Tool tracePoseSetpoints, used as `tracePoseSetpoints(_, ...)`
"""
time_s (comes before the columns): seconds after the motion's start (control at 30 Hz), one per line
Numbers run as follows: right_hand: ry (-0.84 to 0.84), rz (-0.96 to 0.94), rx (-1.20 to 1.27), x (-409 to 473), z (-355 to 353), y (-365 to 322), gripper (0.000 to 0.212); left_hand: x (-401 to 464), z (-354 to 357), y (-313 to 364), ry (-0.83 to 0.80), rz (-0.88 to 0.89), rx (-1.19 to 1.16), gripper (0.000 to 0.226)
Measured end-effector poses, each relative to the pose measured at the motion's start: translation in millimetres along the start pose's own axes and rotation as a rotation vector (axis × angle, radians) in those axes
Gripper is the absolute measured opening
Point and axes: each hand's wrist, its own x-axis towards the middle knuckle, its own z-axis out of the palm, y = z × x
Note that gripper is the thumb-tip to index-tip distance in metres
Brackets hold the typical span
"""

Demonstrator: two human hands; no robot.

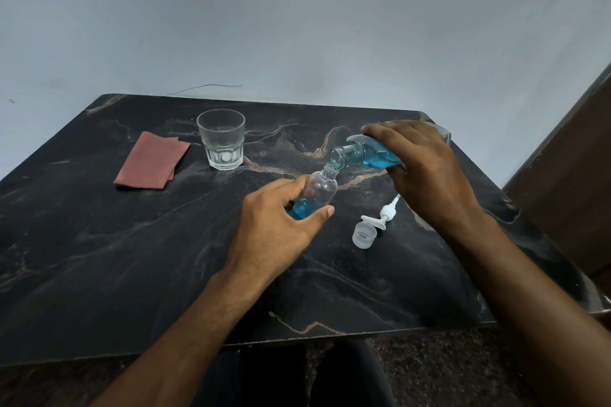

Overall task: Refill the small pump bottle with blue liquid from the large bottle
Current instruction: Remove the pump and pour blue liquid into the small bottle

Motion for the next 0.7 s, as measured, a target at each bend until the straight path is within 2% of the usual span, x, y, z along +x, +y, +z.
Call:
tracePoseSetpoints(0.4,0.026,-0.022,0.003,-0.2,-0.7,-2.0,0.053,-0.3,0.0,-2.4,-0.008,-0.005,-0.007,0.038)
tracePoseSetpoints(0.7,0.027,-0.023,0.005,-0.5,-2.6,-3.0,0.052,0.0,1.0,-0.2,-0.005,0.023,-0.009,0.047)
